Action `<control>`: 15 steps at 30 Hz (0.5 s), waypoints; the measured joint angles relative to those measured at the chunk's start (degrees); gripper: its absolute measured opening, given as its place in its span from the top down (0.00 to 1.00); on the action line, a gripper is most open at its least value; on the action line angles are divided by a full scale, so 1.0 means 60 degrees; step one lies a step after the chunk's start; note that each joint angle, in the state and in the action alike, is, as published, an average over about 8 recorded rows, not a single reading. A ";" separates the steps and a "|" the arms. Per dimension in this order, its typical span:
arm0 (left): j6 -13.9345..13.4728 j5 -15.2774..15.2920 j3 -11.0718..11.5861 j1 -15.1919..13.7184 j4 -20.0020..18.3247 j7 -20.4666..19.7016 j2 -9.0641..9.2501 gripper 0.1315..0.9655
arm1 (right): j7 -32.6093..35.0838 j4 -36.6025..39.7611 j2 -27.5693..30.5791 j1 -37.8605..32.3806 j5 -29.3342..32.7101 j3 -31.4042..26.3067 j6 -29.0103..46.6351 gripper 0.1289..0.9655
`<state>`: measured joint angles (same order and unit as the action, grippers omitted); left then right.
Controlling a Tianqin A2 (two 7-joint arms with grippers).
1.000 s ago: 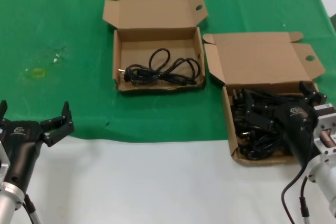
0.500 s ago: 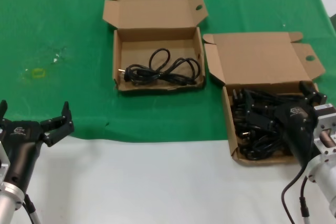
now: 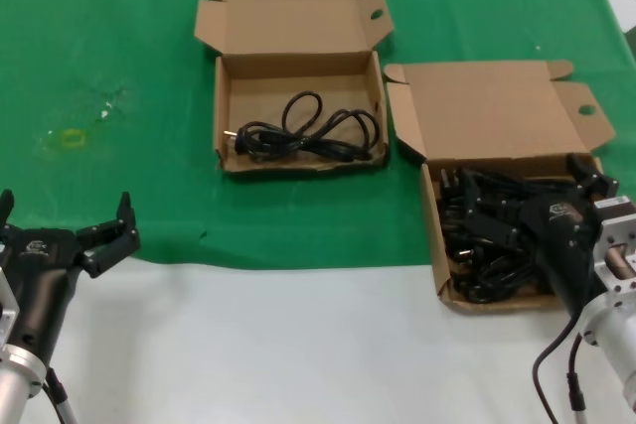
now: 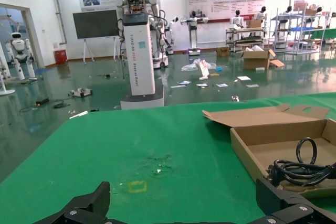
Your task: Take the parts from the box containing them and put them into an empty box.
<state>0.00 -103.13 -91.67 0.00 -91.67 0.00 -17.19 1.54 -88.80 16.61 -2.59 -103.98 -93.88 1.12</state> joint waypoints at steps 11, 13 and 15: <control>0.0000 0.0000 0.0000 0.0000 0.0000 0.0000 0.0000 0.00 | 0.0000 0.0000 0.0000 0.0000 0.0000 0.0000 0.0000 0.00; 0.0000 0.0000 0.0000 0.0000 0.0000 0.0000 0.0000 0.00 | 0.0000 0.0000 0.0000 0.0000 0.0000 0.0000 0.0000 0.00; 0.0000 0.0000 0.0000 0.0000 0.0000 0.0000 0.0000 0.00 | 0.0000 0.0000 0.0000 0.0000 0.0000 0.0000 0.0000 0.00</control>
<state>0.00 -103.13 -91.67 0.00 -91.67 0.00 -17.19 1.54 -88.80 16.61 -2.59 -103.98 -93.88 1.12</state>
